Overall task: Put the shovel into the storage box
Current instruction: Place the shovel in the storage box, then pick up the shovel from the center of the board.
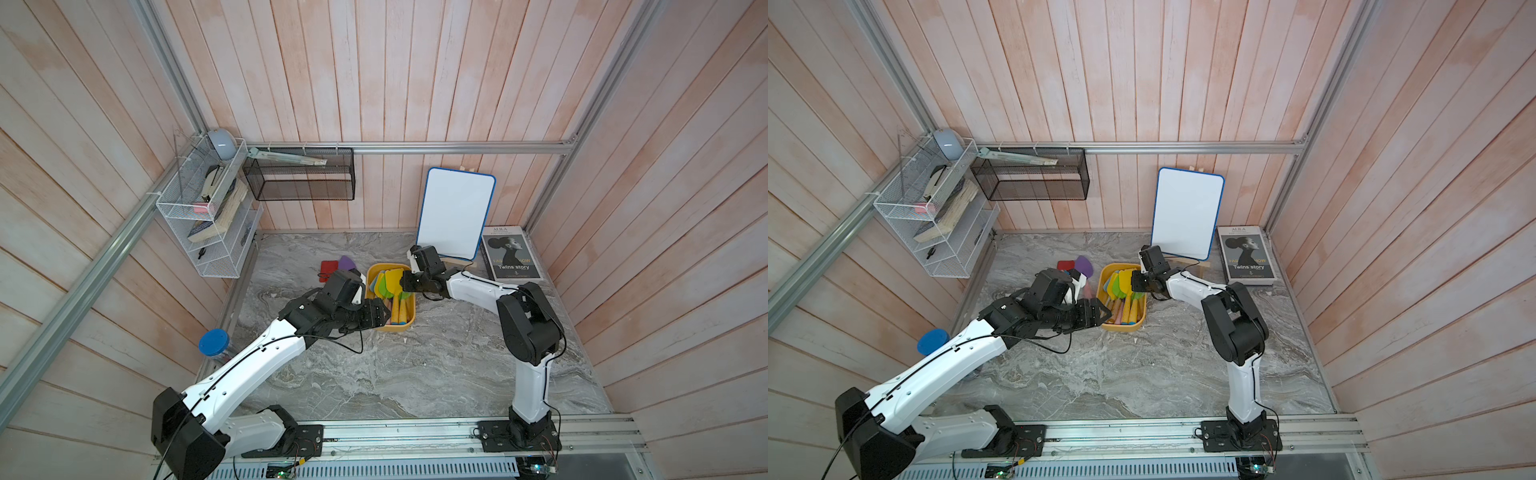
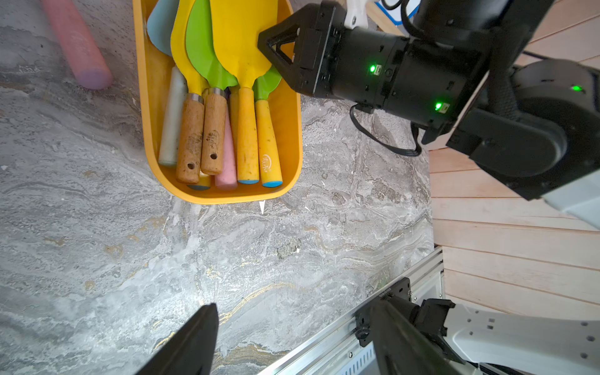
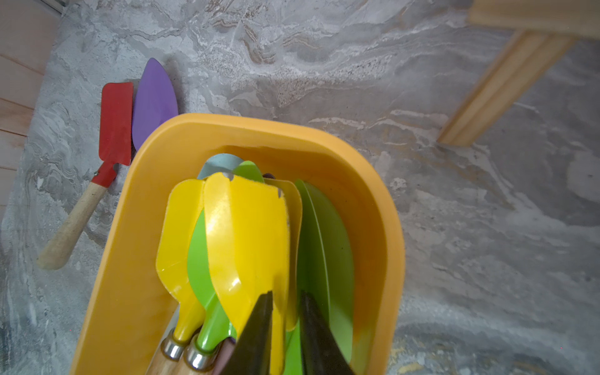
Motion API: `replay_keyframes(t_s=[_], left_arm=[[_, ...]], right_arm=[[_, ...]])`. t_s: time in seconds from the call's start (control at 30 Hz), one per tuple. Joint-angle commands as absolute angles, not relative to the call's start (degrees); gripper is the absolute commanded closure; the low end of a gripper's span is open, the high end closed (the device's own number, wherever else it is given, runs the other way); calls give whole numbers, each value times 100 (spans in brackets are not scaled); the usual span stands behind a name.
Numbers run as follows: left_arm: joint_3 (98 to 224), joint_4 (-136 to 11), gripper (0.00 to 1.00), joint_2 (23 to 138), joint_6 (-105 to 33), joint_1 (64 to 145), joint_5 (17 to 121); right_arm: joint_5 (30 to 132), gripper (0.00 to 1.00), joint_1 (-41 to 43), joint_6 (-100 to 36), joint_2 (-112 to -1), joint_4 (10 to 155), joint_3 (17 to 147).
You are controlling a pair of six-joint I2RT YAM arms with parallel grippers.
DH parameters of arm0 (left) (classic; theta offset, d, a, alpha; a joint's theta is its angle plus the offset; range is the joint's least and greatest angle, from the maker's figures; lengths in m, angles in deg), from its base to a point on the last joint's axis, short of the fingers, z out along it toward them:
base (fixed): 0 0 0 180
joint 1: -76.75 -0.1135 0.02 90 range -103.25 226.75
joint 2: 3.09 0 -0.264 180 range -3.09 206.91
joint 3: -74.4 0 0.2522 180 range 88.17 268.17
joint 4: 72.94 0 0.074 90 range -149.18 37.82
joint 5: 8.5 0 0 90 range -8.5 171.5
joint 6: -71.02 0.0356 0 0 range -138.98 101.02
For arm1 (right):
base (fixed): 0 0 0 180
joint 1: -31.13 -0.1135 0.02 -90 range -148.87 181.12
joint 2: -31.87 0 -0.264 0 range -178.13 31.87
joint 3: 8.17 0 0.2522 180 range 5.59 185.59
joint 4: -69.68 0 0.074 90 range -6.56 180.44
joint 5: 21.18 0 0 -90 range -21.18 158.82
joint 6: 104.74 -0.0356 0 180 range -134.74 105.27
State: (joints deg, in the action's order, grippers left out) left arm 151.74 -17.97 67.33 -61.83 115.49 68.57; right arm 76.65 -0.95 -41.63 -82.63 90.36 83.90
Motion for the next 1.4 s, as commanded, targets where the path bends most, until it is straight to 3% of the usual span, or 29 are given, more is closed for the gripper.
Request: replay_keyframes(t_s=[0.0, 0.63, 1.37], left_arm=[[15161, -1629, 21, 6836, -6248, 11493, 7032], [15686, -1418, 21, 8339, -5843, 10147, 7165], [18536, -636, 25, 11784, -4958, 9376, 7318]], right_arm=[[7559, 78, -70, -4086, -8253, 9229, 8377], [7181, 73, -104, -3930, -7187, 9974, 8155], [7256, 74, -383, -4040, -5863, 10122, 7243]])
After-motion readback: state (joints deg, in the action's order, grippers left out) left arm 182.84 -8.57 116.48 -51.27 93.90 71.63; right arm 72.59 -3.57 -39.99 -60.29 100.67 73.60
